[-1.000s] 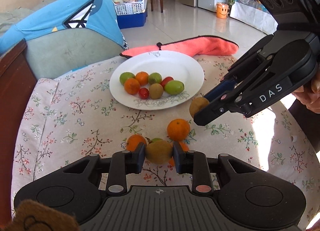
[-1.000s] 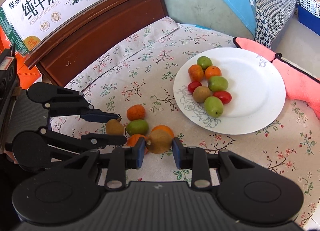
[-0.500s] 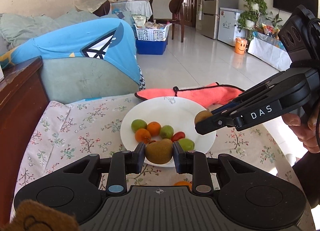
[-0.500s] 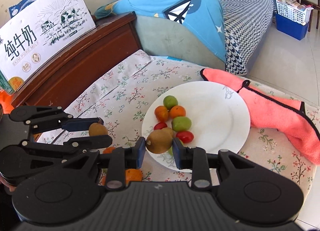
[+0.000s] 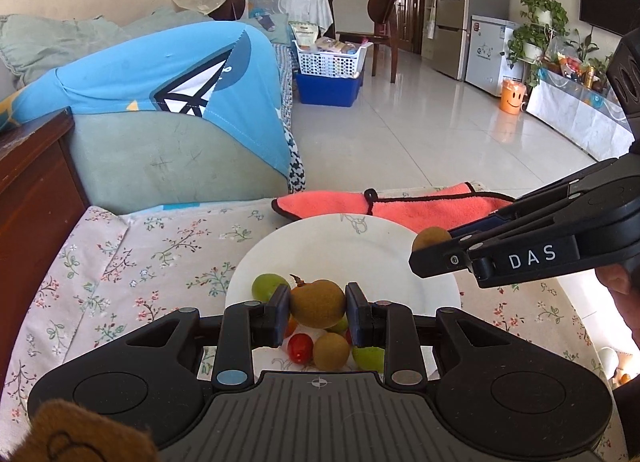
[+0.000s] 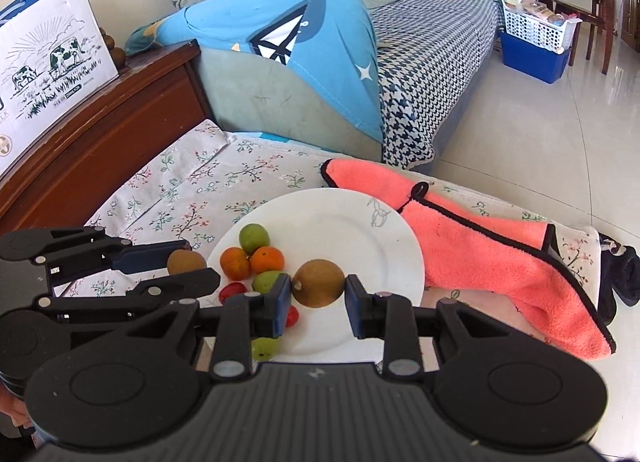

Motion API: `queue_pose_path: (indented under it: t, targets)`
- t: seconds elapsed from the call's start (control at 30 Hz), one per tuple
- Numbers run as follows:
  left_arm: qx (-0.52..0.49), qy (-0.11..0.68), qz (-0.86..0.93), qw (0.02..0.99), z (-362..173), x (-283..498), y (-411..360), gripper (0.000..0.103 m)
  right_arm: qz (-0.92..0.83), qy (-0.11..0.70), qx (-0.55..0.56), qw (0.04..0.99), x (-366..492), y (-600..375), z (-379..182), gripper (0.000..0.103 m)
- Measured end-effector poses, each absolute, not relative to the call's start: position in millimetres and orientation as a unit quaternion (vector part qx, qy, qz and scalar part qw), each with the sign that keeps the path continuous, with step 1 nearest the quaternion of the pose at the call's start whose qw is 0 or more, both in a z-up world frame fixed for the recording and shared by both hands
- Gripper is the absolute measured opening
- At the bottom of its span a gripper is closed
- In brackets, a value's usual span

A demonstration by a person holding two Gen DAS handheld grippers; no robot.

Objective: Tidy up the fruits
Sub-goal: 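Carry the kiwi with the right gripper while the left gripper carries its kiwi to the plate, then open the right gripper onto the plate while the left gripper releases its kiwi there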

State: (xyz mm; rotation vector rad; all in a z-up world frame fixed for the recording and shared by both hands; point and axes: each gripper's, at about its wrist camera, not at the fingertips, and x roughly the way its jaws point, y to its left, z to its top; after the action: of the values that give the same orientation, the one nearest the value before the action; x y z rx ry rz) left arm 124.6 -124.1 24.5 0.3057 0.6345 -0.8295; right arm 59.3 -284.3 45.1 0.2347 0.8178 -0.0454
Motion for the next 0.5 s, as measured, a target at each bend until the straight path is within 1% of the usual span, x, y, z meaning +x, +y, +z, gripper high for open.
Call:
queue_pose_path:
  t: [0.5]
  targets:
    - [0.101,0.331,-0.379,0.858,9.6,166.5,-155.9,0.027,-0.035,0.432,0.11,0.895,76.7,-293.9,23.2,0.029]
